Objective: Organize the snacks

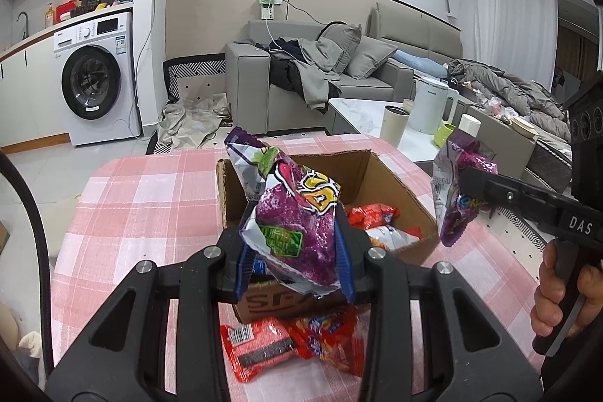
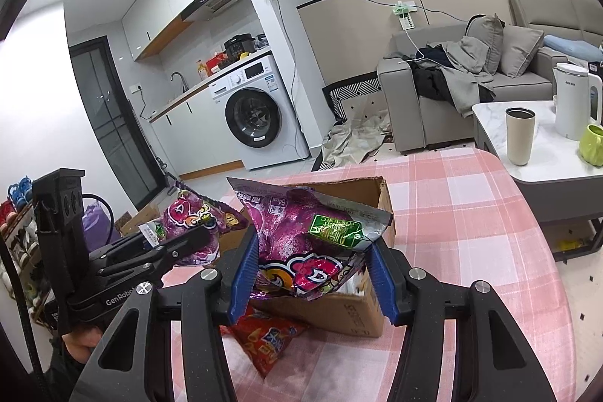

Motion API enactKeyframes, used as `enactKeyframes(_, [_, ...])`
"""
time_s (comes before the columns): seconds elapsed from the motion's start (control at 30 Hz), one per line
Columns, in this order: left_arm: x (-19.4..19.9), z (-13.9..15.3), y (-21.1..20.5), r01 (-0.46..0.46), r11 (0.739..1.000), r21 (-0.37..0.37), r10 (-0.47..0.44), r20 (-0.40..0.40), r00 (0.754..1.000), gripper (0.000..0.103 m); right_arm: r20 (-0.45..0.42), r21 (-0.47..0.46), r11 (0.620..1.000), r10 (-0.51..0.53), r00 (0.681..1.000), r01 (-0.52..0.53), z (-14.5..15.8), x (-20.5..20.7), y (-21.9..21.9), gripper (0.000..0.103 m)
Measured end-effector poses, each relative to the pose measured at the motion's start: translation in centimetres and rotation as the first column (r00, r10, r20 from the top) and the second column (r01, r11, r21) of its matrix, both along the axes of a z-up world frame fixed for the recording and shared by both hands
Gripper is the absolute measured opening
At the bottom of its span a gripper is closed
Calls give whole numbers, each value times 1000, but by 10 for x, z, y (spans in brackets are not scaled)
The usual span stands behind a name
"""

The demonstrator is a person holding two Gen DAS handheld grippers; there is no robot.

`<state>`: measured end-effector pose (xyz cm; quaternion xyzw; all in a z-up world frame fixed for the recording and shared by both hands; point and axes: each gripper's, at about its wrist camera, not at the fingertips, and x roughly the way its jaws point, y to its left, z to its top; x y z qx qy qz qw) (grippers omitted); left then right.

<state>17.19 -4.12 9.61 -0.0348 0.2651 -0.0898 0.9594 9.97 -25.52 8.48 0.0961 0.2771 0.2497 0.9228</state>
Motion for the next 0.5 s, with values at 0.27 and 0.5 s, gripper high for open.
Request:
enactKeyframes(0.27, [26, -7, 1, -9, 1000, 1, 9, -11, 1000, 33, -14, 10, 1000, -16, 1000, 17, -5, 22, 6, 55])
enactKeyframes(0.5, [54, -15, 4, -22, 1000, 6, 22, -28, 999, 33, -28, -8, 1000, -12, 1000, 11, -12, 40, 18, 55])
